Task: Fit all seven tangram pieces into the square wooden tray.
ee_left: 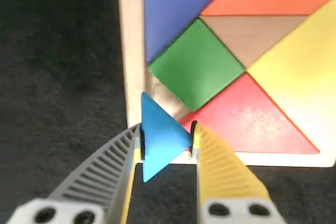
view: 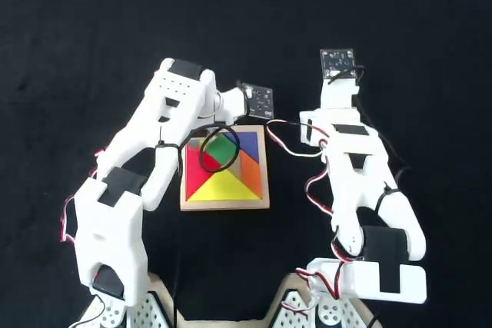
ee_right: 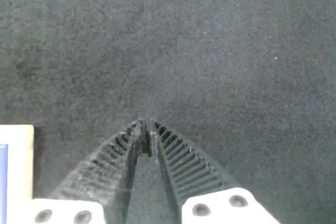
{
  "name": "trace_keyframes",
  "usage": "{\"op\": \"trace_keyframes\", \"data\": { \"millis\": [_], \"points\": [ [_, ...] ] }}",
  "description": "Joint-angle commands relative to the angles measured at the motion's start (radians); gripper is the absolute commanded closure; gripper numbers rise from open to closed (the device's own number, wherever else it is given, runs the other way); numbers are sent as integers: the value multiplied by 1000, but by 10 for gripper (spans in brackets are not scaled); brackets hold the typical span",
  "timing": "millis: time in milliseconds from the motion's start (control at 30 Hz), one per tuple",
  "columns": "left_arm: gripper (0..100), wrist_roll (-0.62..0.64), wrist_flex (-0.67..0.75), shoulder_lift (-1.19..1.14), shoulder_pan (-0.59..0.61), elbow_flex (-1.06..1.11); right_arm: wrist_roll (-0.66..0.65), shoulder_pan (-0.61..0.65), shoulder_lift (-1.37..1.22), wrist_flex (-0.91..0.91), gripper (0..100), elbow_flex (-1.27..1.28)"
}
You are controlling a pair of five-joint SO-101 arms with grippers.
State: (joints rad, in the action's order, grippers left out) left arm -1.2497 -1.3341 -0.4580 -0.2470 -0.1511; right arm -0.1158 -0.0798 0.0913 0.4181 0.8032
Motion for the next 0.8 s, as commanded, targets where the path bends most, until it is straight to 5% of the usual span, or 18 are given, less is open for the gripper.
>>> {"op": "trace_keyframes", "data": {
  "millis": [0,200,400,767],
  "points": [
    [938,-11,11,55,4,4,-9,-11,1,-21,986,-45],
    [928,-3,11,55,4,-7,-9,-11,1,-21,986,-45],
    [740,-3,11,55,12,-7,-9,-11,1,-21,986,-44],
    [734,0,127,55,15,4,-9,-11,1,-21,986,-44]
  ]
}}
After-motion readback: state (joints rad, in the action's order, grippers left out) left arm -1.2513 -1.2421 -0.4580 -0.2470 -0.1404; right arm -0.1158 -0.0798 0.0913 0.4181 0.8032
